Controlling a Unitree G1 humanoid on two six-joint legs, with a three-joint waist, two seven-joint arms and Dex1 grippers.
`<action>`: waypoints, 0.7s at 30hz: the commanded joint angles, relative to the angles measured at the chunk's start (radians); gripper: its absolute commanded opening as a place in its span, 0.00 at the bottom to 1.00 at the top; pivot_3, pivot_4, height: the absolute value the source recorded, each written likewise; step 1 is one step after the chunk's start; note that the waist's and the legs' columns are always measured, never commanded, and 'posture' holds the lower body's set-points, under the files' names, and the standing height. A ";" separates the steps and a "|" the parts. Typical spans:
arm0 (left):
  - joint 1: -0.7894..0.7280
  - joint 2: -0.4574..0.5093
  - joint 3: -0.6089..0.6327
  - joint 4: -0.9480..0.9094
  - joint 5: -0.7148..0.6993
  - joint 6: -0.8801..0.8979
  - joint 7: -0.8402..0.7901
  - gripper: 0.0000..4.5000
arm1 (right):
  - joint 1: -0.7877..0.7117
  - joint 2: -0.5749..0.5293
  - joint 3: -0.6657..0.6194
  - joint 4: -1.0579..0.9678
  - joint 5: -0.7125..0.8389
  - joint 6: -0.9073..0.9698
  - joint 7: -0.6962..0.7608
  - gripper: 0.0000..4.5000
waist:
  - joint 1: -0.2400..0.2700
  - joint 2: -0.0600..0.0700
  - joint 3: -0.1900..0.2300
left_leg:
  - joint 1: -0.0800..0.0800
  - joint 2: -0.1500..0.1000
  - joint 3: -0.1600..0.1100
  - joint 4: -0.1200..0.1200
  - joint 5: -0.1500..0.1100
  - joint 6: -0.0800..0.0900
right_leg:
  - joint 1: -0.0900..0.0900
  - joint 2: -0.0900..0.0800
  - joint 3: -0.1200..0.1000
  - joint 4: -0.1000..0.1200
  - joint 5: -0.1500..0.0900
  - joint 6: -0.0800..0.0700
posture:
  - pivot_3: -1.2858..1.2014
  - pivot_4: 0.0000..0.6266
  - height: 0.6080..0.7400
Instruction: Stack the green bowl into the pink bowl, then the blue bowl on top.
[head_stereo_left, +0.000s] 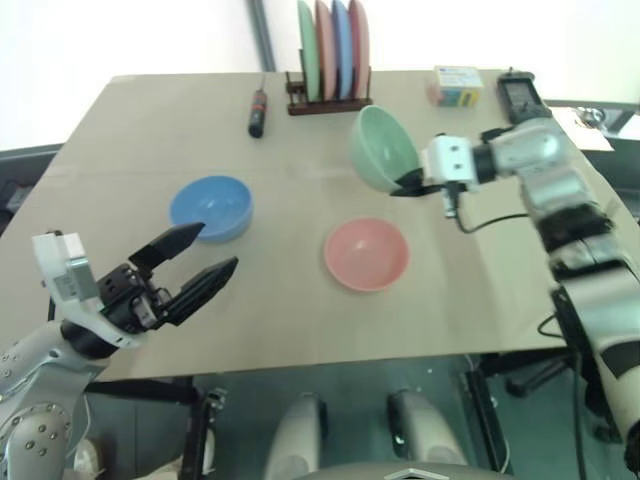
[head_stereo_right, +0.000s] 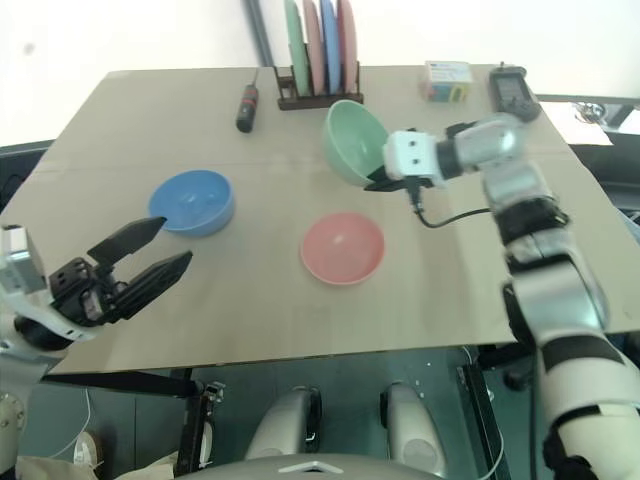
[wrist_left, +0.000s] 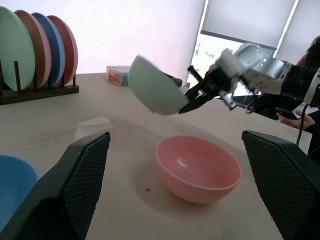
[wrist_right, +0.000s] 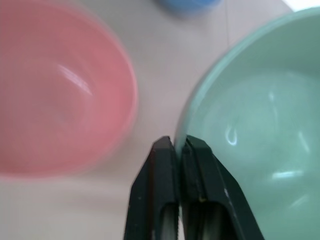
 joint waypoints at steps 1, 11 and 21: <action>-0.035 0.005 -0.024 0.023 0.040 -0.026 0.008 1.00 | 0.109 -0.044 -0.002 -0.367 0.100 0.285 -0.005 0.01 | 0.001 0.000 0.000 | 0.000 0.000 0.000 0.000 0.000 0.000 | 0.000 0.000 0.000 0.001 0.000 -0.001 | 0.52 0.24 1.00; -0.145 0.047 -0.068 0.090 0.093 -0.010 0.023 1.00 | 0.265 -0.025 0.081 -0.610 0.096 0.539 -0.098 0.47 | 0.001 0.000 0.000 | 0.000 0.001 0.002 0.005 0.000 0.000 | -0.001 0.001 0.001 0.003 -0.003 -0.004 | 0.52 0.24 1.00; -0.164 0.177 -0.227 -0.073 0.547 0.182 0.416 1.00 | 0.347 0.017 -0.209 -0.767 0.270 0.662 -0.366 1.00 | 0.006 -0.001 0.000 | -0.002 0.001 0.002 0.004 0.000 0.000 | -0.001 0.001 0.001 0.002 -0.002 -0.003 | 0.52 0.24 1.00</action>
